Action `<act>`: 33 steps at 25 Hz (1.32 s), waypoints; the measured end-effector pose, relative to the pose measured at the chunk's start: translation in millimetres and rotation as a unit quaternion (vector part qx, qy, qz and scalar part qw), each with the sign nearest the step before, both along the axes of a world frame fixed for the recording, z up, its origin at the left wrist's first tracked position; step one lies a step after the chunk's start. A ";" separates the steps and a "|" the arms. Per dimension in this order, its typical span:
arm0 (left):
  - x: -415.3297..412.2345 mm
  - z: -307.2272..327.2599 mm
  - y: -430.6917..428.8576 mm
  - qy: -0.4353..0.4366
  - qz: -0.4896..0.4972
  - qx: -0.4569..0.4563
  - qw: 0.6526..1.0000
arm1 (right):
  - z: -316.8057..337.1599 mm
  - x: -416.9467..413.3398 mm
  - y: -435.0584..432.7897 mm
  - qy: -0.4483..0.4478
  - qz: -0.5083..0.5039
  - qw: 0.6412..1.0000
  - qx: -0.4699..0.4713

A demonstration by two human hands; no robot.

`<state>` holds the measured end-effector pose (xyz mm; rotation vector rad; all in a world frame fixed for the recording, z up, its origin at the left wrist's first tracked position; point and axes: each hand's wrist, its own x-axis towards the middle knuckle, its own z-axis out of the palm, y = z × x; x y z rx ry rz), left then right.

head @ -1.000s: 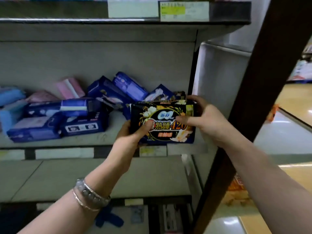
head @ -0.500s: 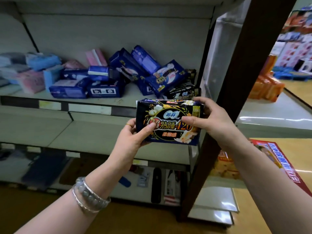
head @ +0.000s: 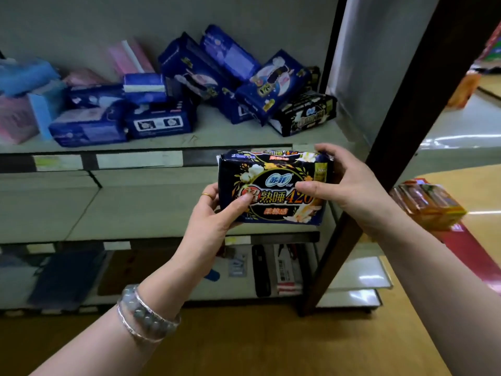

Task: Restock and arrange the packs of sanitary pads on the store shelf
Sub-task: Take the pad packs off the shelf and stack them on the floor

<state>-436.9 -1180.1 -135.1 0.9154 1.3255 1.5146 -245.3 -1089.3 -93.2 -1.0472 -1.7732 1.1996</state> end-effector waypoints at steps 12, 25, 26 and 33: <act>26.0 -158.8 22.2 0.085 -0.020 -0.108 0.990 | -169.4 22.9 17.4 -0.031 -0.019 0.997 -0.075; 39.8 -526.6 62.8 0.128 0.005 -0.216 0.968 | -547.6 30.2 59.4 -0.105 0.027 0.988 -0.112; 39.5 -551.1 68.6 0.127 0.005 -0.215 0.968 | -574.5 30.6 65.0 -0.121 0.029 0.986 -0.108; 50.3 -702.4 85.0 0.127 -0.054 -0.241 0.961 | -734.0 39.2 85.2 -0.239 0.054 0.964 -0.103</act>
